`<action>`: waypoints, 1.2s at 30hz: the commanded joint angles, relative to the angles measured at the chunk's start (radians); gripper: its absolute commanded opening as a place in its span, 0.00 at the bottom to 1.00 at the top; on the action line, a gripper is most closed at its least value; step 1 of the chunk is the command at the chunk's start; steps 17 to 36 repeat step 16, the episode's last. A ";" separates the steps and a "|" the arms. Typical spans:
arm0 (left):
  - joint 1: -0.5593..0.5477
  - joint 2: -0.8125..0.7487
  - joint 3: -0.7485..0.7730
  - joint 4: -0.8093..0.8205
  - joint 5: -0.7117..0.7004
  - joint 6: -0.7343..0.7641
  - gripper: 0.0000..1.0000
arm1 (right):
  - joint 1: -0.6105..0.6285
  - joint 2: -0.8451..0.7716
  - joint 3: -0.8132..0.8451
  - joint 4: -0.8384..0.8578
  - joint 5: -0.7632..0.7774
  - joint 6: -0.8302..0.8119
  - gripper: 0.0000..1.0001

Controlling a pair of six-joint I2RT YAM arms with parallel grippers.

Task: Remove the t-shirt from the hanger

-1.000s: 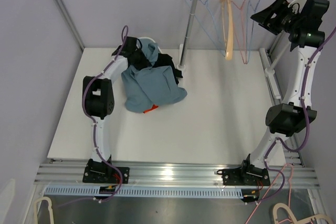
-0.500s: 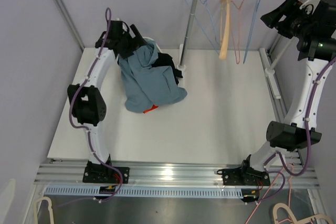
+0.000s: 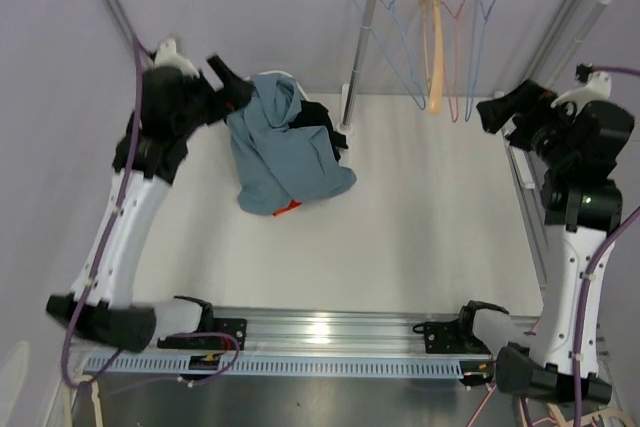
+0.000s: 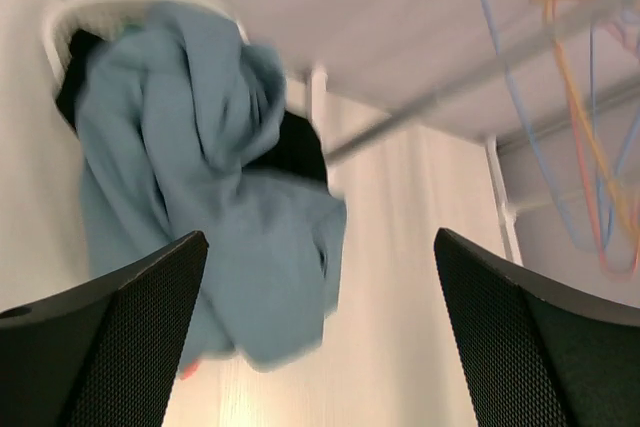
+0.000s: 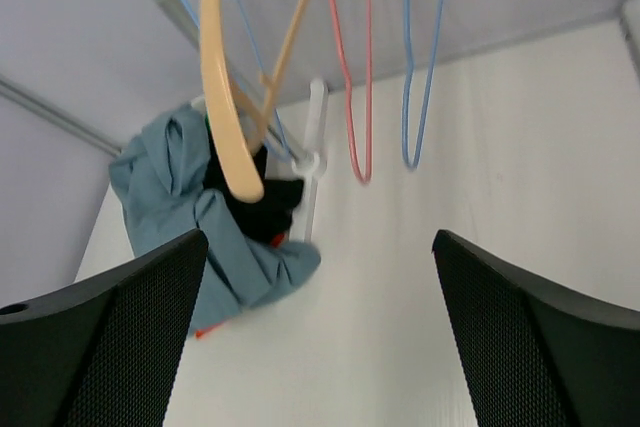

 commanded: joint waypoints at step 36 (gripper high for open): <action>-0.300 -0.703 -1.017 0.308 -0.133 0.023 0.99 | 0.063 -0.539 -0.724 0.098 -0.057 0.009 0.99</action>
